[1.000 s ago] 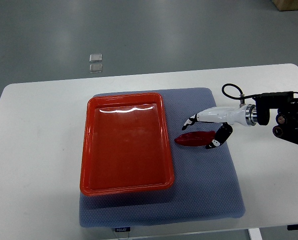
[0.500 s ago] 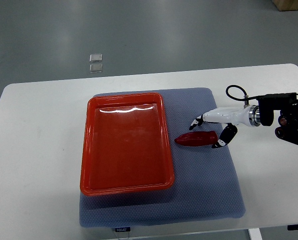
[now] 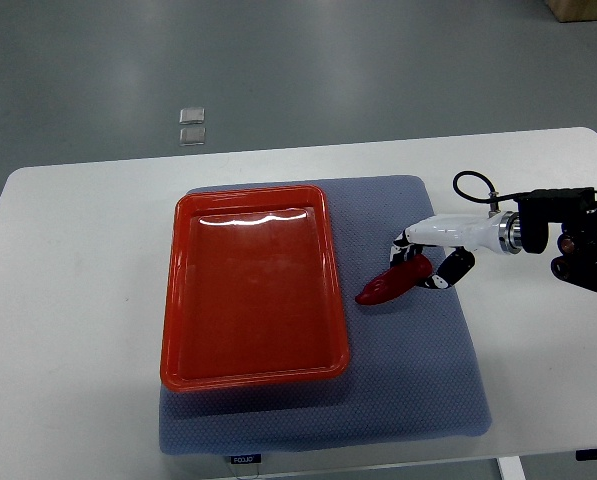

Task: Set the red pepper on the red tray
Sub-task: 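Close the right hand fingers around the red pepper, then lift the pepper and carry it over the red tray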

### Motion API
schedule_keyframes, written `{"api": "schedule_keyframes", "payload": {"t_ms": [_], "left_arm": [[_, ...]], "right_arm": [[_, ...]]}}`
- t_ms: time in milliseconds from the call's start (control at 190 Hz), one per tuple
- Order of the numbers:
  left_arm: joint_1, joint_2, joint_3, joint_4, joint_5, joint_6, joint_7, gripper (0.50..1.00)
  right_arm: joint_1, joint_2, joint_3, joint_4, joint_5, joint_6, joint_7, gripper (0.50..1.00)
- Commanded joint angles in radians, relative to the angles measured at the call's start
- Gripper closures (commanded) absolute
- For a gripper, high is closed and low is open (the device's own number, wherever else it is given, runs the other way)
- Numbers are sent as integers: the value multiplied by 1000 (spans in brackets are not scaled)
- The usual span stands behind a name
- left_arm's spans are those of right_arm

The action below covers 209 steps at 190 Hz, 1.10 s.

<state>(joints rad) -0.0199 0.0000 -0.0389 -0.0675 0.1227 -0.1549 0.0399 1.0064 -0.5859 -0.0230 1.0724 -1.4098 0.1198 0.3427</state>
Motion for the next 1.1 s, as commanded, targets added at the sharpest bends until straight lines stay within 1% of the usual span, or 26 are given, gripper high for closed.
{"api": "schedule_keyframes", "payload": {"t_ms": [0, 16, 42, 63, 84, 163, 442, 742, 879, 1095], "left_arm": [[0, 0, 1, 0, 0, 1, 0, 500], [0, 0, 1, 0, 0, 0, 0, 500], [0, 0, 1, 0, 0, 0, 0, 500], [0, 0, 1, 0, 0, 0, 0, 500], [0, 0, 1, 0, 0, 0, 0, 500], [0, 0, 1, 0, 0, 0, 0, 500], [0, 0, 1, 0, 0, 0, 0, 500], [0, 0, 1, 0, 0, 0, 0, 500], [0, 0, -1, 0, 0, 0, 0, 500], [0, 0, -1, 0, 0, 0, 0, 500]], "right_arm": [[0, 0, -2, 0, 0, -2, 1, 889], [0, 0, -2, 0, 0, -2, 1, 895], [0, 0, -2, 0, 0, -2, 1, 924], [0, 0, -2, 0, 0, -2, 1, 932], [0, 0, -2, 0, 0, 0, 1, 959], [-2, 0, -8, -2, 2, -2, 1, 1000], [12, -11, 0, -8, 15, -5, 13, 1000], [107, -17, 3, -8, 69, -3, 21, 1000], [135, 5, 3, -8, 104, -5, 19, 1000], [166, 126, -3, -11, 112, -6, 21, 1000]]}}
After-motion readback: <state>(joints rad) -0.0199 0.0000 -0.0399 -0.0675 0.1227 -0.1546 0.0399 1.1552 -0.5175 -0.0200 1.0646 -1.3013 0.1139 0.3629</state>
